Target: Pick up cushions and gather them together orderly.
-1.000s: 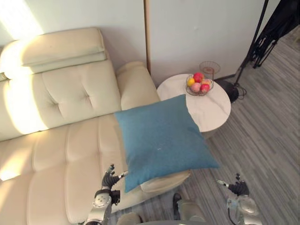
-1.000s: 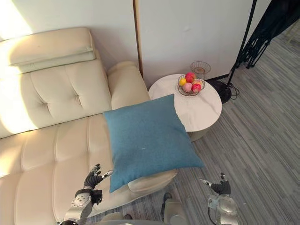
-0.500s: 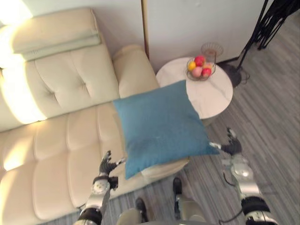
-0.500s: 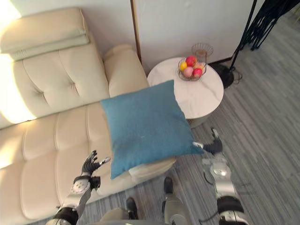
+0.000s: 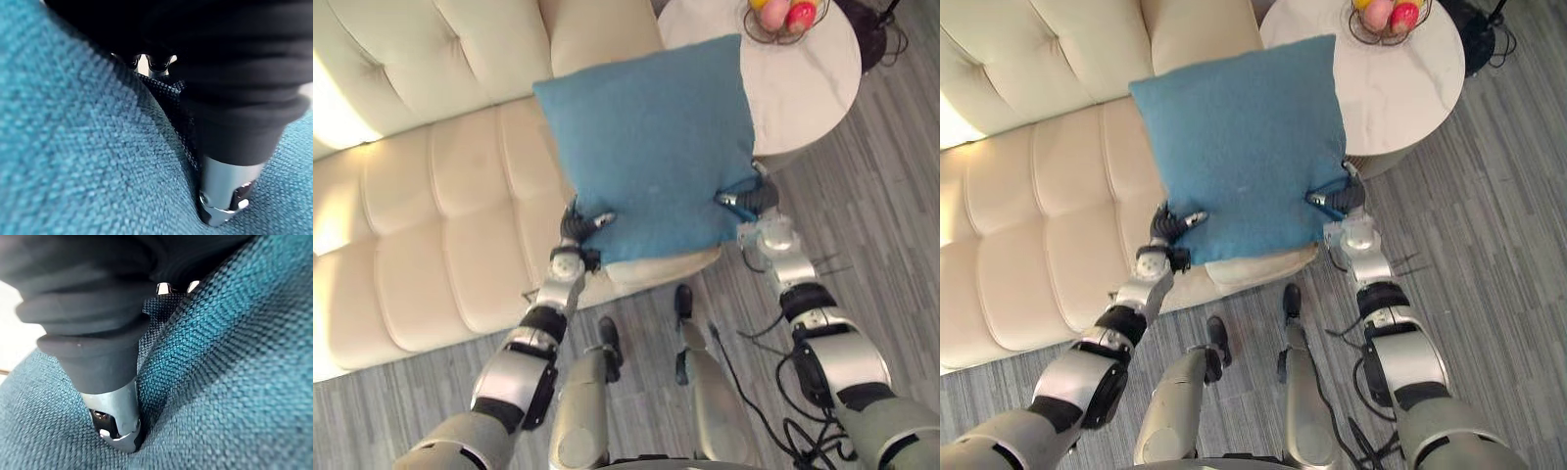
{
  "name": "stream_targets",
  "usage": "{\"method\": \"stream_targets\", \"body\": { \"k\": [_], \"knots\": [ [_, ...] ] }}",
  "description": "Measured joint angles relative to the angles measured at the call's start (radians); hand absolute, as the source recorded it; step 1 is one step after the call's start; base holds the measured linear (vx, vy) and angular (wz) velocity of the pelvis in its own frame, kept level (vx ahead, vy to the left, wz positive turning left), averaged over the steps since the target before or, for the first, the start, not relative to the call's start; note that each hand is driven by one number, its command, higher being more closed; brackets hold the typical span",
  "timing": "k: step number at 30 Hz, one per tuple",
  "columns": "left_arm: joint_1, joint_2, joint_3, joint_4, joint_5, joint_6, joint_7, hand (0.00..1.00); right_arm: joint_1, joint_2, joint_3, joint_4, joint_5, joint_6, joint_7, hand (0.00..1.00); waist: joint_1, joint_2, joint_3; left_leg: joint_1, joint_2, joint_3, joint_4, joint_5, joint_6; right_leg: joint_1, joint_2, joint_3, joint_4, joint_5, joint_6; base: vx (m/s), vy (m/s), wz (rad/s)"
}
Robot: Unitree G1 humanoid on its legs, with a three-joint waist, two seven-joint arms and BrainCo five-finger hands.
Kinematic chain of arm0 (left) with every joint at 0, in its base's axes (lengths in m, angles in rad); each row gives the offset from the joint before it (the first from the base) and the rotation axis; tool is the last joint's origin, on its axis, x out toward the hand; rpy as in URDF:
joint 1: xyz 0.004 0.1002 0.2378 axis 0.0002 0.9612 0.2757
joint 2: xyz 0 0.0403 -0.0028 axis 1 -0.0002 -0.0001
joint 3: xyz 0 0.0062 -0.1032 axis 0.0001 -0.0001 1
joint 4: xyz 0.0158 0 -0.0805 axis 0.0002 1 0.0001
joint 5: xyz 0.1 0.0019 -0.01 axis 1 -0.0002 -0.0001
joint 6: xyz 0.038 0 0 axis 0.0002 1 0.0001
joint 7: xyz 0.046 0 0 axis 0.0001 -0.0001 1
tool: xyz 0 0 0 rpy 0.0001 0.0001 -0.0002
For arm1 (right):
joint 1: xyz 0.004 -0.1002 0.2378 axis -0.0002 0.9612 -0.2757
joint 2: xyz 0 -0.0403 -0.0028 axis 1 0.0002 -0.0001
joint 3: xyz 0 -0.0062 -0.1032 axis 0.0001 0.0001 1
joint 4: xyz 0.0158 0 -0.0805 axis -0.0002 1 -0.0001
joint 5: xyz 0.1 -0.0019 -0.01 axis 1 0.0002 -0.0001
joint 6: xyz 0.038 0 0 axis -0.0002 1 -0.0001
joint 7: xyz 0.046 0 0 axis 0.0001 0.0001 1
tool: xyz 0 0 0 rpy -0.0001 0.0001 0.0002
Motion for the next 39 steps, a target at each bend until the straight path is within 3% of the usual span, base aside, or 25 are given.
{"method": "stream_targets", "body": {
  "k": [5,8,14,20,27,29,32,33,34,35,36,38,39],
  "knots": [
    [-0.007,0.028,-0.018,-0.091,-0.032,-0.001,0.017,1.0,0.018,-0.007,0.03,-0.09,0.072,-0.008,-0.002,1.0,0.0,-0.002,0.002,-0.005,0.008,0.008,0.0,0.0,-0.001,-0.007,0.007,0.005,-0.004,0.004,-0.006,0.0,-0.056,-0.04],
    [0.011,0.049,-0.029,-0.217,-0.058,-0.002,0.036,1.0,0.106,-0.013,0.043,-0.247,0.094,-0.025,-0.002,1.0,0.003,-0.003,0.002,-0.002,0.016,0.009,0.0,0.002,0.003,0.002,0.015,0.006,-0.019,0.012,-0.016,0.05,-0.044,-0.03],
    [0.32,0.061,-0.077,-0.607,-0.057,-0.037,0.045,1.0,0.474,0.028,0.045,-0.583,0.119,-0.05,0.004,1.0,-0.001,-0.005,0.0,0.134,0.014,0.006,-0.069,-0.006,-0.008,0.133,0.026,0.018,-0.069,0.0,-0.025,0.13,-0.026,0.0],
    [0.578,0.054,-0.087,-0.76,-0.052,-0.041,0.044,1.0,0.648,0.053,0.044,-0.818,0.098,-0.052,0.016,1.0,-0.006,-0.006,-0.014,0.246,0.003,0.0,-0.121,-0.01,-0.013,0.232,0.032,0.015,-0.089,-0.022,-0.028,0.09,-0.004,0.0],
    [0.851,0.025,-0.092,-0.905,-0.001,-0.045,0.028,1.0,0.797,0.107,0.07,-0.97,0.06,-0.114,0.073,1.0,0.011,-0.015,-0.169,0.341,-0.003,-0.011,-0.176,-0.008,-0.015,0.306,0.031,0.008,-0.084,-0.054,-0.019,0.03,0.02,0.07],
    [0.864,0.025,-0.091,-0.914,0.005,-0.053,0.028,1.0,0.8,0.115,0.074,-0.976,0.059,-0.13,0.075,1.0,0.03,-0.021,-0.18,0.349,-0.008,0.006,-0.174,-0.008,-0.014,0.302,0.027,0.025,-0.072,-0.055,-0.018,-0.06,0.049,-0.16],
    [0.859,0.027,-0.09,-0.914,0.006,-0.064,0.029,1.0,0.798,0.126,0.074,-0.974,0.044,-0.137,0.074,1.0,0.027,-0.027,-0.182,0.291,-0.019,0.009,-0.123,0.0,0.004,0.214,0.006,0.034,0.053,-0.084,0.016,-0.13,0.074,0.04],
    [0.858,0.025,-0.09,-0.913,0.008,-0.062,0.028,1.0,0.798,0.124,0.073,-0.968,0.036,-0.137,0.072,1.0,0.024,-0.031,-0.182,0.279,-0.014,0.007,-0.121,0.015,0.026,0.196,-0.002,0.036,0.083,-0.101,0.035,-0.19,0.056,0.36],
    [0.849,0.022,-0.091,-0.907,0.017,-0.056,0.028,1.0,0.797,0.124,0.072,-0.948,0.029,-0.137,0.069,1.0,0.02,-0.033,-0.178,0.273,-0.016,-0.004,-0.11,0.022,0.036,0.132,-0.01,0.056,0.321,-0.25,0.027,-0.11,-0.002,0.56],
    [0.847,0.022,-0.093,-0.901,0.021,-0.055,0.028,1.0,0.8,0.126,0.072,-0.934,0.029,-0.137,0.069,1.0,0.016,-0.035,-0.176,0.272,-0.02,-0.025,-0.101,0.026,0.04,0.117,-0.017,0.055,0.453,-0.321,0.002,-0.14,-0.029,0.97],
    [0.848,0.022,-0.095,-0.888,0.026,-0.049,0.027,1.0,0.808,0.128,0.072,-0.91,0.027,-0.137,0.068,1.0,0.017,-0.043,-0.177,0.272,-0.031,-0.071,-0.081,0.034,0.04,0.128,-0.034,0.059,0.657,-0.418,0.024,-0.11,-0.071,0.94],
    [0.851,0.023,-0.095,-0.888,0.026,-0.045,0.027,1.0,0.811,0.128,0.073,-0.904,0.023,-0.136,0.068,1.0,0.033,-0.05,-0.18,0.248,-0.038,-0.132,-0.051,0.047,0.029,0.187,-0.039,0.079,0.819,-0.496,0.068,-0.18,-0.174,1.09],
    [0.85,0.028,-0.094,-0.889,0.026,-0.045,0.028,1.0,0.801,0.13,0.077,-0.904,0.02,-0.136,0.067,1.0,0.045,-0.057,-0.184,0.218,-0.049,-0.168,-0.047,0.072,0.02,0.239,-0.039,0.089,0.822,-0.535,0.071,-0.24,-0.243,0.98]
  ]
}}
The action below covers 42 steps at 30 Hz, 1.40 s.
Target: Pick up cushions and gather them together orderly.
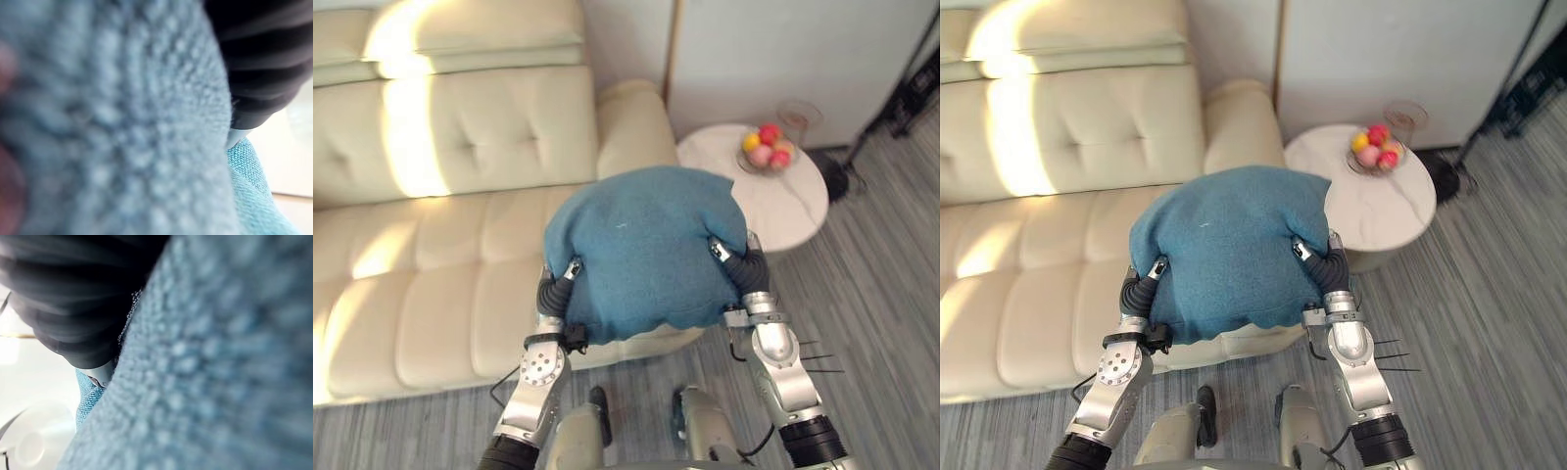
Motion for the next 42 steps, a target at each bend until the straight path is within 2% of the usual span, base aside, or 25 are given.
{"method": "stream_targets", "body": {
  "k": [1,2,3,5,6,7,8,10,12,13,14,15,16,17,18,21,28,31,34,35,36,37,39,40,42],
  "knots": [
    [-0.001,0.001,0.001,-0.001,0.0,0.0,0.001,1.0,-0.01,-0.002,0.003,0.0,-0.002,0.0,-0.002,1.0,0.012,-0.004,-0.002,-0.017,-0.004,-0.01,-0.005,0.019,-0.007,0.017,0.003,0.004,-0.04,-0.034,-0.009,-0.34,-0.293,0.81],
    [-0.003,-0.003,0.001,-0.01,0.0,0.0,0.002,1.0,-0.046,-0.013,0.004,0.0,-0.008,0.0,-0.005,1.0,0.036,0.007,-0.004,-0.061,0.0,-0.035,-0.054,0.095,-0.026,0.025,0.032,-0.006,-0.15,-0.078,-0.037,-0.27,-0.179,0.46],
    [-0.003,-0.006,0.001,-0.017,0.0,0.0,0.002,1.0,-0.057,-0.019,0.004,0.0,-0.009,0.0,-0.006,1.0,0.041,0.017,-0.006,-0.078,0.009,-0.049,-0.082,0.129,-0.036,0.026,0.05,-0.009,-0.197,-0.082,-0.046,-0.36,-0.21,0.51],
    [-0.004,-0.012,0.001,-0.039,-0.001,0.001,0.002,1.0,-0.078,-0.045,0.003,0.003,-0.008,0.0,-0.017,1.0,0.038,0.065,-0.005,-0.108,0.049,-0.1,-0.201,0.244,-0.07,0.026,0.117,-0.044,-0.3,-0.071,-0.095,-0.38,-0.179,0.62],
    [-0.006,-0.015,-0.004,-0.048,-0.001,0.004,0.001,1.0,-0.078,-0.055,-0.007,0.013,-0.007,0.002,-0.022,1.0,0.032,0.09,0.004,-0.085,0.092,-0.083,-0.305,0.245,-0.079,0.027,0.138,-0.102,-0.323,-0.034,-0.124,-0.47,-0.183,1.01],
    [-0.014,-0.015,-0.007,-0.048,-0.001,0.014,0.0,1.0,-0.076,-0.053,-0.021,0.021,-0.008,0.011,-0.026,1.0,0.02,0.08,0.006,-0.091,0.103,-0.027,-0.322,0.18,-0.083,0.031,0.122,-0.146,-0.351,-0.009,-0.145,-0.54,-0.193,1.4],
    [-0.025,-0.026,-0.017,-0.049,-0.001,0.014,-0.01,1.0,-0.079,-0.055,-0.048,0.027,-0.009,0.011,-0.033,1.0,0.001,0.067,0.013,-0.114,0.099,0.063,-0.251,0.153,-0.071,0.028,0.083,-0.198,-0.373,0.019,-0.156,-0.5,-0.134,1.49],
    [-0.029,-0.04,-0.045,-0.052,-0.001,0.014,-0.022,1.0,-0.078,-0.056,-0.081,0.028,-0.011,0.011,-0.039,1.0,-0.03,0.07,0.01,-0.108,0.083,0.159,-0.073,0.135,-0.043,0.023,0.023,-0.256,-0.426,0.076,-0.149,-0.43,-0.017,1.18],
    [-0.05,-0.05,-0.046,-0.058,-0.002,0.013,-0.033,1.0,-0.078,-0.057,-0.102,0.028,-0.017,0.01,-0.04,1.0,-0.05,0.075,0.007,-0.062,0.102,0.208,0.039,0.06,-0.013,0.012,-0.006,-0.288,-0.487,0.13,-0.149,-0.35,0.088,0.74],
    [-0.07,-0.052,-0.048,-0.058,-0.002,0.013,-0.041,1.0,-0.078,-0.056,-0.115,0.028,-0.018,0.009,-0.04,1.0,-0.051,0.076,0.007,-0.018,0.112,0.218,0.045,-0.003,-0.025,0.002,-0.014,-0.294,-0.523,0.16,-0.144,-0.31,0.13,0.47],
    [-0.077,-0.052,-0.05,-0.057,-0.002,0.013,-0.041,1.0,-0.078,-0.053,-0.122,0.028,-0.018,0.009,-0.041,1.0,-0.053,0.078,0.006,0.004,0.114,0.222,0.029,-0.026,-0.038,-0.004,-0.016,-0.296,-0.538,0.173,-0.142,-0.27,0.158,0.51],
    [-0.089,-0.054,-0.058,-0.056,-0.003,0.013,-0.042,1.0,-0.078,-0.051,-0.133,0.028,-0.019,0.01,-0.042,1.0,-0.069,0.09,0.0,0.061,0.115,0.221,-0.072,-0.065,-0.067,-0.015,-0.017,-0.31,-0.572,0.2,-0.114,-0.25,0.19,0.56],
    [-0.101,-0.052,-0.063,-0.04,-0.003,0.014,-0.043,1.0,-0.074,-0.031,-0.148,0.028,-0.022,0.011,-0.043,1.0,-0.074,0.074,0.002,0.054,0.086,0.219,-0.111,-0.029,-0.054,-0.017,-0.036,-0.304,-0.599,0.225,-0.104,-0.22,0.19,0.54],
    [-0.101,-0.05,-0.068,-0.037,-0.004,0.014,-0.043,1.0,-0.073,-0.023,-0.157,0.028,-0.028,0.011,-0.042,1.0,-0.075,0.073,0.001,0.047,0.076,0.219,-0.111,-0.023,-0.046,-0.014,-0.04,-0.3,-0.62,0.247,-0.099,-0.19,0.19,0.38],
    [-0.099,-0.051,-0.078,-0.035,-0.005,0.015,-0.043,1.0,-0.073,-0.008,-0.17,0.028,-0.029,0.011,-0.042,1.0,-0.07,0.072,0.001,0.017,0.062,0.217,-0.084,-0.029,-0.037,-0.015,-0.052,-0.303,-0.644,0.291,-0.087,-0.17,0.188,0.2],
    [-0.096,-0.04,-0.077,-0.035,-0.004,0.015,-0.043,1.0,-0.072,0.008,-0.17,0.033,-0.031,0.015,-0.042,1.0,-0.066,0.074,0.001,-0.042,0.054,0.215,-0.016,-0.063,-0.004,-0.026,-0.064,-0.303,-0.674,0.33,-0.072,-0.17,0.209,0.07],
    [-0.036,-0.038,-0.027,-0.055,-0.001,0.016,-0.081,1.0,-0.069,0.016,-0.127,0.033,-0.036,0.02,-0.036,1.0,-0.065,0.072,0.0,-0.065,0.052,0.262,0.032,-0.097,0.033,-0.057,-0.068,-0.248,-0.685,0.331,-0.066,-0.07,0.102,-0.2],
    [-0.012,-0.04,-0.02,-0.061,0.001,0.025,-0.09,1.0,-0.048,0.018,-0.121,0.034,-0.036,0.022,-0.03,1.0,-0.064,0.071,0.001,-0.054,0.03,0.255,0.041,-0.115,0.038,-0.063,-0.093,-0.252,-0.624,0.297,-0.046,0.04,0.055,0.09],
    [-0.003,-0.038,-0.02,-0.078,0.023,0.033,-0.105,1.0,-0.001,0.018,-0.122,0.034,-0.037,0.022,-0.029,1.0,-0.081,0.062,0.006,-0.034,-0.018,0.183,0.072,-0.145,0.053,-0.085,-0.125,-0.21,-0.444,0.188,-0.067,0.12,0.008,0.62],
    [0.001,-0.038,-0.019,-0.089,0.026,0.034,-0.105,1.0,0.001,0.019,-0.122,0.034,-0.037,0.022,-0.029,1.0,-0.081,0.058,0.008,-0.033,-0.025,0.171,0.079,-0.154,0.055,-0.085,-0.131,-0.211,-0.42,0.182,-0.065,0.18,0.006,0.52],
    [0.012,-0.036,-0.017,-0.112,0.03,0.033,-0.105,1.0,0.0,0.022,-0.123,0.036,-0.037,0.023,-0.026,1.0,-0.078,0.048,0.015,-0.027,-0.039,0.152,0.089,-0.169,0.075,-0.13,-0.156,-0.209,-0.303,0.2,-0.071,0.15,0.014,0.32],
    [0.014,-0.035,-0.011,-0.118,0.038,0.033,-0.105,1.0,0.001,0.014,-0.124,0.046,-0.037,0.022,-0.017,1.0,-0.08,0.05,0.024,-0.018,-0.042,0.13,0.101,-0.181,0.088,-0.232,-0.147,-0.171,-0.14,0.17,-0.14,0.15,-0.002,0.29],
    [0.006,-0.015,-0.01,-0.116,0.038,0.033,-0.105,1.0,-0.001,0.019,-0.125,0.066,-0.037,0.022,-0.013,1.0,-0.087,0.047,0.036,-0.002,-0.033,0.104,0.108,-0.199,0.085,-0.249,-0.084,-0.145,-0.242,0.138,-0.095,0.17,-0.061,0.42],
    [-0.003,-0.01,-0.01,-0.103,0.039,0.033,-0.105,1.0,-0.002,0.023,-0.127,0.082,-0.036,0.021,-0.009,1.0,-0.101,0.036,0.042,0.019,-0.042,0.096,0.109,-0.212,0.08,-0.243,-0.054,-0.145,-0.397,0.171,-0.066,0.22,-0.093,0.45],
    [-0.023,-0.011,-0.011,-0.067,0.039,0.033,-0.105,1.0,-0.001,0.022,-0.138,0.093,-0.033,0.022,-0.001,1.0,-0.117,0.023,0.05,0.053,-0.067,0.083,0.124,-0.243,0.075,-0.227,-0.042,-0.147,-0.575,0.238,-0.042,0.33,-0.133,0.55]
  ]
}}
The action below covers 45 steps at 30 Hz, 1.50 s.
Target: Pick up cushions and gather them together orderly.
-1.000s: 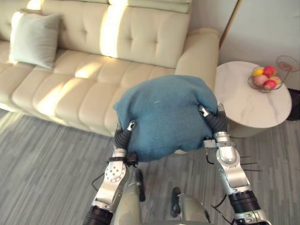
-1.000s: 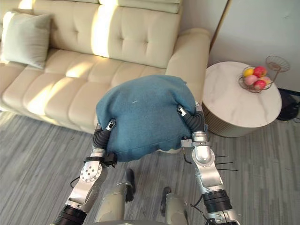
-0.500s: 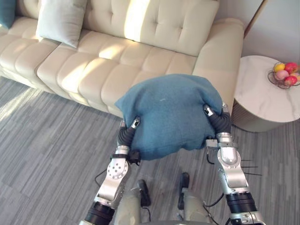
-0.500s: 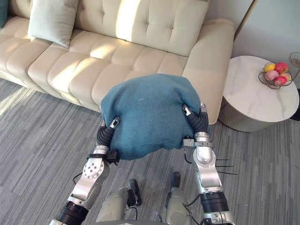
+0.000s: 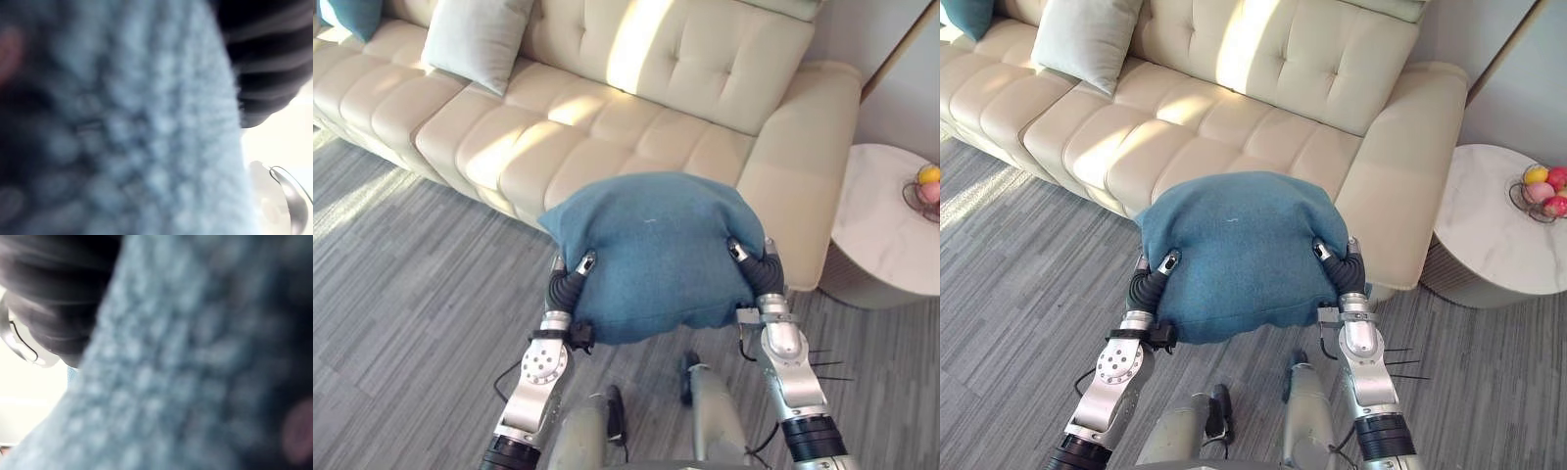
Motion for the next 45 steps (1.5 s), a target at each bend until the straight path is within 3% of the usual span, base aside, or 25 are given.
{"method": "stream_targets", "body": {
  "k": [1,3,5,6,7,9,10,11,13,16,18,19,20,21,25,27,28,31,35,37,38,39,42,44,45],
  "knots": [
    [-0.002,-0.002,-0.009,0.011,0.003,0.001,0.0,1.0,0.01,-0.003,-0.012,0.0,0.001,0.001,0.004,1.0,-0.02,-0.001,0.001,0.021,-0.014,-0.022,0.038,-0.047,-0.013,0.006,0.0,0.014,-0.013,0.047,-0.023,0.33,-0.135,0.6],
    [-0.002,-0.013,-0.037,0.015,0.009,0.002,-0.003,1.0,0.05,-0.004,-0.037,-0.001,0.002,0.001,0.005,1.0,-0.022,0.017,-0.007,0.059,-0.003,-0.049,0.057,-0.105,-0.044,-0.002,0.004,0.001,0.095,0.101,-0.052,0.44,-0.197,0.35],
    [0.003,-0.032,-0.05,0.016,0.012,0.002,-0.006,1.0,0.108,0.003,-0.057,-0.026,0.004,0.009,0.006,1.0,-0.018,0.045,-0.025,0.109,0.055,-0.039,0.05,-0.111,-0.094,0.016,0.022,-0.054,0.15,0.065,-0.088,0.54,-0.214,0.15],
    [0.003,-0.046,-0.058,0.016,0.007,0.003,-0.012,1.0,0.142,0.01,-0.066,-0.067,0.004,0.018,0.003,1.0,-0.024,0.064,-0.036,0.087,0.124,-0.004,0.15,-0.083,-0.142,0.041,0.056,-0.085,0.173,0.036,-0.106,0.45,-0.157,-0.04],
    [0.006,-0.051,-0.057,0.016,0.002,0.006,-0.017,1.0,0.152,0.011,-0.069,-0.088,0.004,0.026,0.003,1.0,-0.02,0.065,-0.036,0.083,0.152,0.019,0.2,-0.066,-0.163,0.056,0.073,-0.09,0.183,0.025,-0.118,0.55,-0.19,-0.28],
    [0.006,-0.063,-0.056,0.016,-0.005,0.014,-0.025,1.0,0.19,0.011,-0.074,-0.177,0.005,0.032,0.0,1.0,-0.008,0.065,-0.037,0.045,0.243,0.081,0.393,0.068,-0.141,0.136,0.12,-0.091,0.166,-0.009,-0.153,0.46,-0.127,-0.43],
    [0.006,-0.073,-0.057,0.016,-0.005,0.013,-0.027,1.0,0.209,0.01,-0.077,-0.231,0.005,0.029,-0.005,1.0,-0.01,0.063,-0.039,0.03,0.286,0.122,0.462,0.073,-0.128,0.19,0.128,-0.075,0.128,-0.025,-0.148,0.49,-0.064,-0.44],
    [0.003,-0.09,-0.056,0.015,-0.006,0.012,-0.028,1.0,0.216,0.015,-0.077,-0.284,0.005,0.023,-0.018,1.0,-0.004,0.06,-0.047,0.01,0.314,0.179,0.453,0.045,-0.082,0.237,0.132,-0.041,0.082,-0.025,-0.147,0.5,-0.021,-0.48],
    [0.002,-0.098,-0.056,0.015,-0.005,0.009,-0.03,1.0,0.216,0.018,-0.077,-0.301,0.005,0.015,-0.02,1.0,0.011,0.06,-0.066,-0.02,0.314,0.183,0.388,0.031,-0.063,0.246,0.13,-0.003,0.061,-0.026,-0.146,0.27,0.042,-0.59],
    [0.003,-0.104,-0.052,0.013,-0.004,0.008,-0.04,1.0,0.219,0.019,-0.077,-0.3,0.005,0.007,-0.02,1.0,0.048,0.059,-0.067,-0.069,0.293,0.09,0.152,0.035,-0.082,0.269,0.115,0.08,0.068,-0.061,-0.103,0.19,0.199,-0.62],
    [0.021,-0.11,-0.053,0.013,-0.003,0.009,-0.04,1.0,0.219,0.018,-0.077,-0.285,0.005,0.008,-0.02,1.0,0.053,0.065,-0.072,-0.057,0.26,0.011,-0.015,0.068,-0.134,0.256,0.11,0.132,0.109,-0.095,-0.063,0.13,0.34,-0.84],
    [0.034,-0.112,-0.053,0.014,-0.003,0.009,-0.04,1.0,0.22,0.018,-0.076,-0.277,0.004,0.008,-0.02,1.0,0.067,0.082,-0.082,-0.038,0.255,-0.02,-0.082,0.153,-0.212,0.232,0.126,0.179,0.149,-0.118,-0.026,0.13,0.451,-1.23],
    [0.041,-0.107,-0.053,0.018,-0.003,0.01,-0.04,1.0,0.222,0.024,-0.073,-0.263,0.003,0.009,-0.019,1.0,0.074,0.071,-0.085,-0.033,0.248,0.002,-0.055,0.165,-0.196,0.222,0.127,0.22,0.153,-0.124,-0.009,0.14,0.445,-1.24],
    [0.047,-0.107,-0.053,0.018,-0.003,0.01,-0.04,1.0,0.234,0.044,-0.073,-0.256,0.002,0.009,-0.019,1.0,0.068,0.056,-0.094,-0.033,0.237,0.05,-0.023,0.134,-0.17,0.223,0.106,0.259,0.129,-0.112,0.017,0.12,0.354,-0.94],
    [0.057,-0.081,-0.052,0.029,-0.003,0.01,-0.04,1.0,0.22,0.061,-0.065,-0.206,-0.004,0.008,-0.013,1.0,0.069,0.027,-0.111,-0.015,0.214,0.153,0.048,0.067,-0.137,0.222,0.076,0.367,0.038,-0.046,0.076,0.09,0.323,-0.92],
    [0.058,-0.067,-0.042,0.047,-0.001,0.01,-0.04,1.0,0.186,0.059,-0.057,-0.143,-0.004,0.008,-0.002,1.0,0.074,0.024,-0.111,0.025,0.208,0.165,0.03,0.036,-0.128,0.209,0.075,0.328,0.036,-0.011,0.068,0.02,0.253,-1.27],
    [0.056,-0.049,-0.024,0.078,-0.001,0.01,-0.04,1.0,0.144,0.059,-0.035,-0.068,-0.004,0.008,0.006,1.0,0.07,0.009,-0.119,0.069,0.201,0.232,-0.016,0.031,-0.121,0.172,0.038,0.207,0.061,0.004,0.042,-0.01,0.133,-1.38],
    [0.068,-0.035,-0.022,0.114,0.0,0.012,-0.038,1.0,0.12,0.046,-0.015,0.031,-0.005,0.01,0.009,1.0,0.05,0.007,-0.12,0.153,0.168,0.303,-0.112,0.038,-0.123,0.156,-0.008,0.017,0.058,0.048,-0.041,0.0,0.088,-1.05],
    [0.069,-0.028,-0.045,0.115,0.011,0.015,-0.039,1.0,0.127,0.014,-0.017,0.069,-0.005,0.011,0.018,1.0,0.002,0.008,-0.121,0.148,0.146,0.244,-0.145,0.056,-0.123,0.18,0.008,0.02,-0.025,0.092,-0.017,0.07,-0.007,-0.26],
    [0.069,-0.03,-0.06,0.116,0.022,0.022,-0.044,1.0,0.146,0.01,-0.031,0.069,-0.004,0.012,0.025,1.0,-0.002,0.01,-0.121,0.158,0.156,0.221,-0.136,0.056,-0.124,0.201,0.013,0.004,-0.023,0.078,-0.016,0.09,-0.051,0.15],
    [0.075,-0.036,-0.068,0.125,0.026,0.022,-0.045,1.0,0.167,0.013,-0.035,0.067,-0.005,0.013,0.025,1.0,-0.009,0.015,-0.118,0.166,0.175,0.195,-0.077,0.057,-0.127,0.248,0.015,-0.023,-0.019,0.041,-0.013,0.08,-0.057,0.35],
    [0.082,-0.041,-0.068,0.125,0.026,0.023,-0.045,1.0,0.177,0.016,-0.035,0.058,-0.004,0.016,0.025,1.0,-0.005,0.018,-0.116,0.158,0.192,0.186,-0.018,0.058,-0.128,0.268,0.021,-0.027,-0.018,0.031,-0.014,0.05,-0.08,0.21],
    [0.116,-0.067,-0.062,0.124,0.026,0.021,-0.045,1.0,0.232,0.019,-0.034,-0.034,-0.004,0.022,0.025,1.0,0.047,0.072,-0.135,0.097,0.263,0.145,0.199,0.09,-0.158,0.323,0.061,-0.019,-0.051,0.008,-0.016,0.01,-0.024,-0.21],
    [0.117,-0.069,-0.06,0.122,0.025,0.02,-0.045,1.0,0.23,0.022,-0.034,-0.05,-0.003,0.022,0.025,1.0,0.046,0.068,-0.143,0.069,0.254,0.133,0.204,0.149,-0.122,0.353,0.057,-0.01,-0.14,0.011,-0.02,0.06,-0.013,-0.02],
    [0.116,-0.067,-0.049,0.112,0.025,0.014,-0.046,1.0,0.217,0.029,-0.034,-0.051,-0.004,0.022,0.026,1.0,0.049,0.041,-0.141,0.032,0.234,0.131,0.199,0.161,-0.095,0.369,0.036,0.011,-0.19,0.026,-0.041,0.1,-0.047,0.14]
  ]
}}
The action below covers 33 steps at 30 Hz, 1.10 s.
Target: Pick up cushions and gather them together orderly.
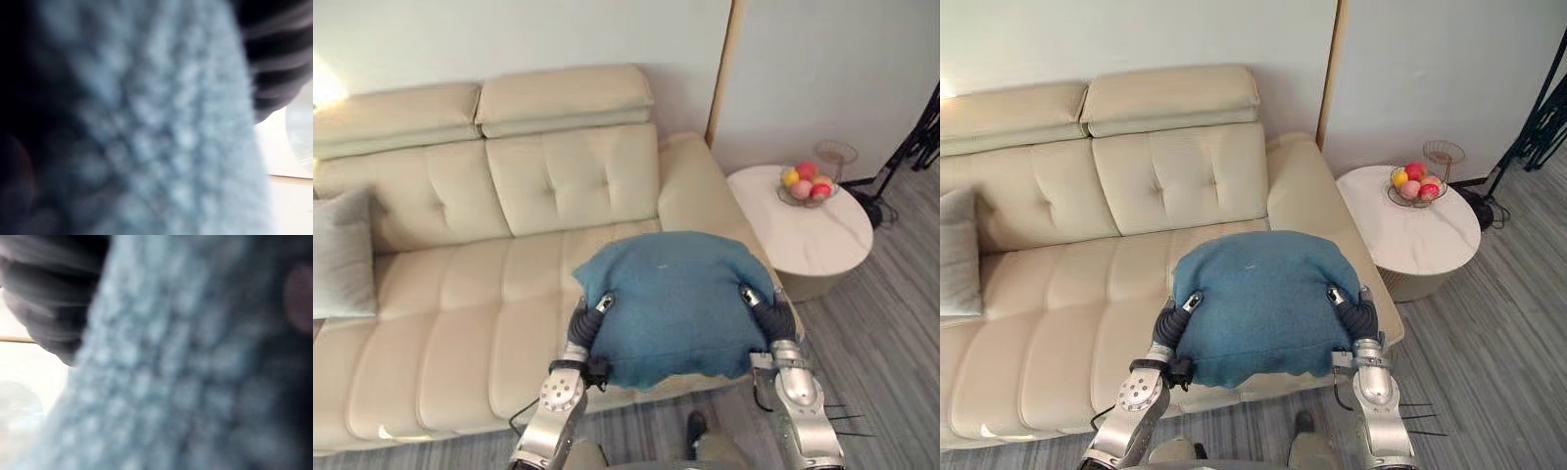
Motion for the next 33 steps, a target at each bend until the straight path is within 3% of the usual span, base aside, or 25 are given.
{"method": "stream_targets", "body": {
  "k": [1,2,3,4,6,10,16,19,24,26,28,33],
  "knots": [
    [-0.001,-0.001,0.002,-0.002,0.0,-0.002,-0.001,1.0,-0.009,0.002,0.0,0.002,0.0,0.0,0.0,1.0,-0.003,-0.019,0.003,0.004,-0.028,-0.022,-0.098,-0.051,-0.013,-0.005,-0.009,0.02,-0.017,0.042,-0.009,0.07,-0.031,0.12],
    [0.0,-0.001,0.003,-0.002,0.0,-0.002,-0.001,1.0,-0.015,-0.001,0.0,0.005,0.0,0.0,-0.001,1.0,-0.005,-0.015,0.001,0.02,-0.05,-0.052,-0.201,-0.056,-0.018,-0.011,-0.008,0.029,-0.019,0.078,0.003,0.02,0.011,-0.09],
    [0.006,-0.009,0.003,-0.002,0.0,-0.002,0.0,1.0,-0.028,-0.015,0.0,0.023,0.0,0.0,-0.001,1.0,0.0,0.024,-0.007,0.062,-0.05,-0.109,-0.353,-0.042,-0.04,-0.021,0.02,0.034,-0.019,0.079,0.012,0.0,0.101,-0.51],
    [0.005,-0.007,0.008,0.007,0.001,-0.001,0.001,1.0,-0.051,-0.008,0.004,0.072,0.0,0.006,0.0,1.0,0.02,0.014,0.001,0.095,-0.051,-0.099,-0.399,-0.02,-0.084,-0.023,0.033,0.06,-0.016,0.085,0.021,0.03,0.113,-0.67],
    [0.006,0.007,0.008,0.017,0.001,0.002,0.001,1.0,-0.036,0.002,0.007,0.08,-0.001,0.009,0.004,1.0,0.018,0.0,0.001,0.114,-0.072,-0.087,-0.413,-0.022,-0.078,-0.016,0.016,0.058,-0.017,0.098,0.041,0.08,0.122,-0.26],
    [0.005,0.011,0.005,0.021,0.003,0.006,0.001,1.0,-0.033,0.001,0.008,0.08,-0.002,0.009,0.005,1.0,0.006,-0.003,-0.001,0.129,-0.11,-0.078,-0.434,-0.019,-0.073,-0.017,-0.018,0.063,-0.013,0.094,0.05,0.06,0.101,0.03],
    [-0.014,0.036,0.003,0.021,0.004,0.006,0.002,1.0,-0.052,0.0,0.02,0.08,-0.03,0.009,0.002,1.0,0.022,-0.006,0.0,0.093,-0.116,-0.083,-0.451,-0.015,-0.066,-0.053,-0.024,0.055,-0.015,0.096,0.058,-0.02,0.002,0.03],
    [-0.075,0.06,0.019,0.021,0.014,0.006,0.031,1.0,-0.153,-0.014,0.049,0.119,-0.043,0.009,-0.025,1.0,0.022,-0.013,0.007,0.015,-0.118,-0.085,-0.448,0.0,-0.058,-0.128,-0.026,0.056,-0.018,0.117,0.054,-0.06,-0.04,0.01],
    [-0.317,0.089,0.093,0.026,0.045,0.006,0.142,1.0,-0.469,-0.012,0.075,0.227,-0.114,0.009,-0.138,1.0,0.031,-0.016,0.105,-0.118,-0.124,-0.09,-0.447,0.055,-0.057,-0.255,-0.029,0.055,-0.025,0.171,0.042,-0.1,-0.048,0.05],
    [-0.465,0.114,0.109,0.071,0.055,0.006,0.193,1.0,-0.622,-0.018,0.074,0.294,-0.126,0.011,-0.189,1.0,0.047,-0.016,0.13,-0.183,-0.125,-0.092,-0.446,0.079,-0.057,-0.314,-0.029,0.054,-0.036,0.2,0.039,-0.13,-0.066,0.07],
    [-0.692,0.165,0.145,0.142,0.067,0.006,0.272,1.0,-0.848,-0.022,0.071,0.383,-0.16,0.023,-0.264,1.0,0.056,-0.015,0.204,-0.23,-0.124,-0.105,-0.448,0.106,-0.06,-0.344,-0.027,0.046,-0.059,0.233,0.034,-0.14,-0.071,0.13],
    [-1.194,0.299,0.163,0.354,0.091,0.006,0.359,1.0,-1.262,-0.043,-0.006,0.52,-0.196,0.028,-0.369,1.0,0.072,-0.015,0.279,-0.359,-0.128,-0.143,-0.451,0.157,-0.064,-0.437,-0.026,0.022,-0.102,0.294,0.019,-0.12,-0.041,0.18]
  ]
}}
